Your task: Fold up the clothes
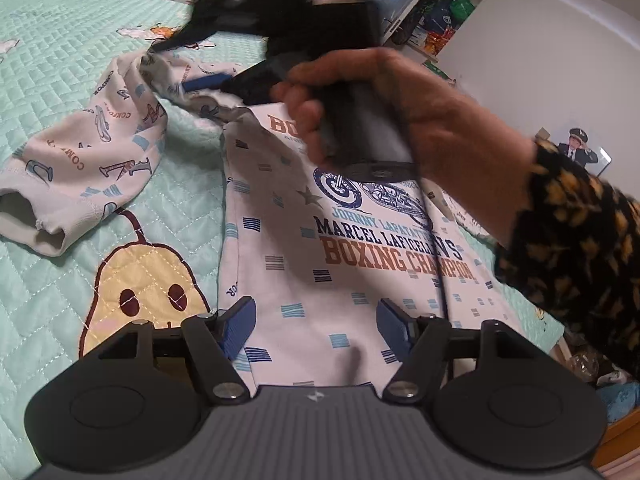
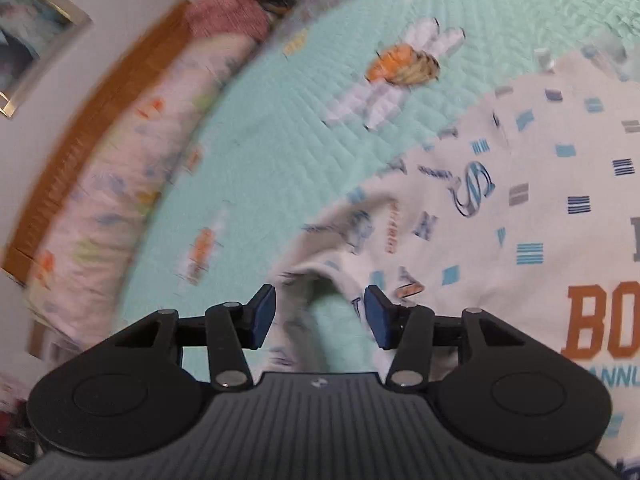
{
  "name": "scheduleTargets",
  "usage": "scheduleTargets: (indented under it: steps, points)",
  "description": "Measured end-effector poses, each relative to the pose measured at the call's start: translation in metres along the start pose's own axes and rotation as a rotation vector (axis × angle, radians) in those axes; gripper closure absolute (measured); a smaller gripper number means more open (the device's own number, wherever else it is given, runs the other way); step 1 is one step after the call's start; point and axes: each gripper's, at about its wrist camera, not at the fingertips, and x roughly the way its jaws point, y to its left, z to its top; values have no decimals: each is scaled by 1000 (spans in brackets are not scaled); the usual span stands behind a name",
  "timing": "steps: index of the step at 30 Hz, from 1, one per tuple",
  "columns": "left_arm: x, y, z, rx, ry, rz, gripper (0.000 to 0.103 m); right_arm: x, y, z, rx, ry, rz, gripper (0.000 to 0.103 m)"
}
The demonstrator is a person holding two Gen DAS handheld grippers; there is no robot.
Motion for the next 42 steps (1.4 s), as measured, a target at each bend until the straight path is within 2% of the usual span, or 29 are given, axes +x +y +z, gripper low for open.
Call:
scheduleTargets:
  steps: [3,7,10,12,19,23,26,29,32,35,38,42]
  points:
    - [-3,-2,0,-16,-15,10,34,-40,3,-10,6,-98,18,51]
    - [-11,-6,2,-17,-51,33,34,-95,-17,-43,70,-126,12,51]
    - [-18,-9,6,-27,-88,44,34,-131,-39,-81,108,-150,-24,51]
    - [-21,-10,9,-34,-111,50,34,-153,-59,-99,151,-200,-90,51]
    - [-12,-19,13,-48,-84,100,34,-278,-159,-128,465,-563,-260,50]
    - [0,-28,17,-32,-53,123,34,-324,-199,-151,572,-653,-274,49]
    - [7,-34,23,-34,-41,132,34,-331,-214,-165,593,-659,-275,49]
    - [15,-38,32,-46,-34,147,34,-332,-223,-169,611,-683,-235,49]
    - [28,-39,39,-48,-10,229,34,-331,-229,-170,618,-699,-201,49]
    - [43,-34,40,-91,38,293,34,-331,-225,-166,572,-671,-195,47]
    - [44,-35,38,-76,36,313,34,-332,-224,-168,559,-668,-177,45]
    - [38,-29,41,-104,44,288,34,-343,-224,-172,577,-702,-218,45]
